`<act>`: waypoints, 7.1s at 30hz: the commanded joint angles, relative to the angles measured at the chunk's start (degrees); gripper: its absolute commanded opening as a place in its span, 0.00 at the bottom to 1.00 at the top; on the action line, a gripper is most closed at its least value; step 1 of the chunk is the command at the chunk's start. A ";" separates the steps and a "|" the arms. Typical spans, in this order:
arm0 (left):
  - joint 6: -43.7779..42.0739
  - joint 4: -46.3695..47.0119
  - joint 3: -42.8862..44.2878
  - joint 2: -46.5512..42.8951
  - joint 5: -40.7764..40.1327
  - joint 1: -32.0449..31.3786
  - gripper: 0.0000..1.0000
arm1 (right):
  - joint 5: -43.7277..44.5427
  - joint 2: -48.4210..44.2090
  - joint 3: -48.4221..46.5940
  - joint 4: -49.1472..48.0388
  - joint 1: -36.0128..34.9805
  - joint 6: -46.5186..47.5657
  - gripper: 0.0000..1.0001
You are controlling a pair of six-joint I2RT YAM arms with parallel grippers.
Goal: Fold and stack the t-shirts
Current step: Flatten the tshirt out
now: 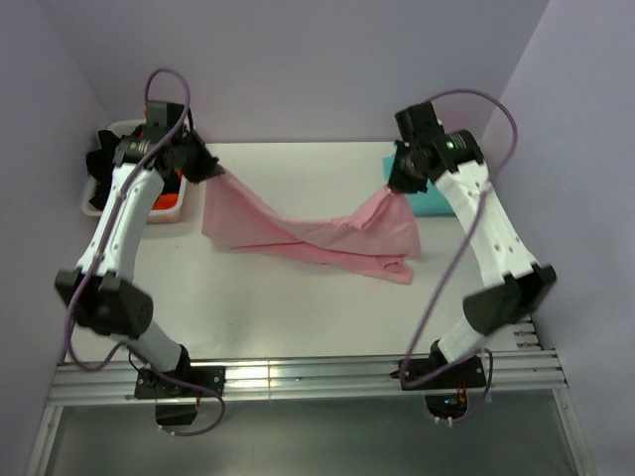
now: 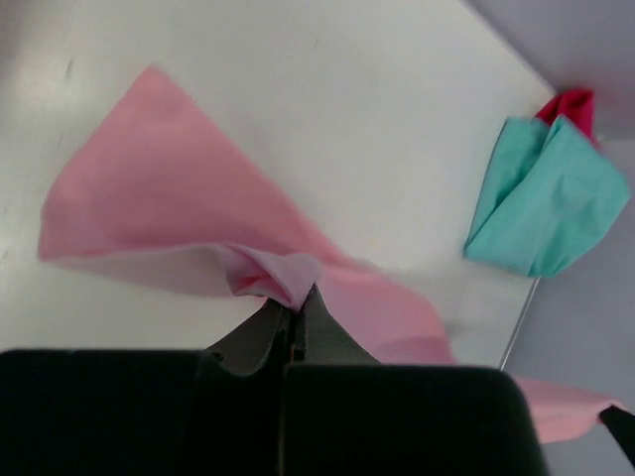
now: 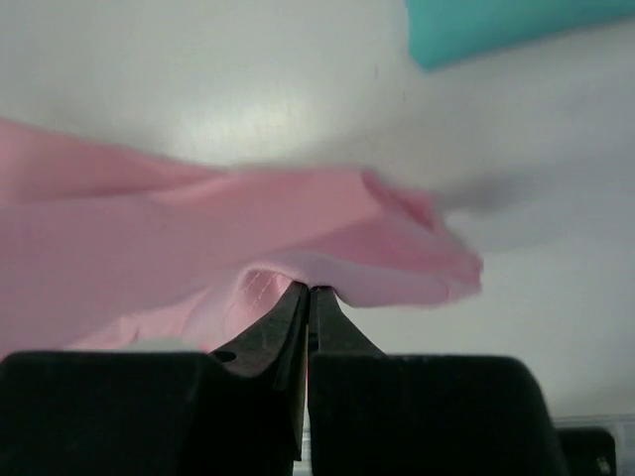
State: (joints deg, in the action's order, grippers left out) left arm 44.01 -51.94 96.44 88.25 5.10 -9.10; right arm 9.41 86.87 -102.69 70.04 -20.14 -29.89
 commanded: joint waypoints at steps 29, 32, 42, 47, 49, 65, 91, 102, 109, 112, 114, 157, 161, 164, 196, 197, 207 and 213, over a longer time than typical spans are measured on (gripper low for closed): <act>-6.15 24.84 -18.05 -15.53 2.38 1.81 0.00 | -19.42 -28.15 41.25 -36.37 8.37 4.77 0.00; -2.19 29.62 -47.58 -22.14 2.10 3.21 0.00 | -21.45 -31.40 57.97 -37.61 7.75 2.04 0.00; 7.67 15.47 -54.26 -20.93 1.05 3.13 0.00 | -16.62 -32.21 64.64 -28.66 1.51 -9.13 0.00; 7.93 13.97 -54.86 -17.94 -0.88 3.21 0.00 | -18.46 -32.28 68.59 -29.25 1.42 -10.71 0.00; 8.11 14.24 -55.92 -17.41 -0.27 3.39 0.00 | -18.90 -33.51 69.29 -28.82 1.51 -11.33 0.00; 0.64 2.84 15.53 29.20 11.41 7.08 0.00 | -17.76 23.61 -9.08 -13.92 7.48 -1.40 0.00; -2.61 32.71 -48.01 4.01 9.40 5.94 0.00 | -29.62 -13.87 63.58 -49.47 6.61 -6.59 0.00; -1.90 27.44 -48.74 7.90 4.48 5.76 0.00 | -29.36 -8.65 67.28 -50.35 4.76 -5.18 0.00; -3.23 17.35 -41.96 9.22 -0.25 5.85 0.00 | -23.75 -6.45 65.87 -43.60 4.67 -4.91 0.00; -3.05 11.45 -39.14 10.10 -4.82 6.03 0.00 | -17.60 -8.20 65.95 -37.62 4.67 -6.84 0.00; -1.91 9.06 -38.27 8.96 -8.51 6.03 0.00 | -13.92 -10.31 66.83 -34.37 4.67 -8.51 0.00; -1.82 2.20 4.97 37.51 3.33 6.20 0.16 | -14.16 21.93 6.73 -18.98 3.27 -7.91 0.00; -1.56 2.20 9.11 41.91 2.37 6.20 0.16 | -13.63 21.33 7.33 -19.06 3.27 -7.20 0.00; -1.03 1.41 13.05 45.07 0.44 6.29 0.15 | -13.72 21.58 7.86 -18.28 3.62 -6.67 0.00; -1.29 14.24 -9.64 20.49 -4.56 9.54 0.90 | -21.35 15.44 20.06 -27.30 1.43 -7.29 0.00; -1.29 14.50 -12.39 19.52 -4.75 9.54 0.89 | -22.23 15.09 21.90 -28.80 0.72 -7.46 0.00; -5.25 13.10 -19.54 24.16 -2.21 9.54 0.87 | -27.52 16.66 36.16 -39.46 -2.80 -10.02 0.00; -3.49 12.92 -17.43 23.81 -1.06 7.00 0.87 | -23.83 16.84 36.60 -37.26 -2.80 -7.73 0.00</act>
State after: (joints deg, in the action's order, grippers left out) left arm 38.61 -37.19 77.41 111.28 5.45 -1.93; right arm -16.40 104.51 -65.87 33.76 -23.11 -38.96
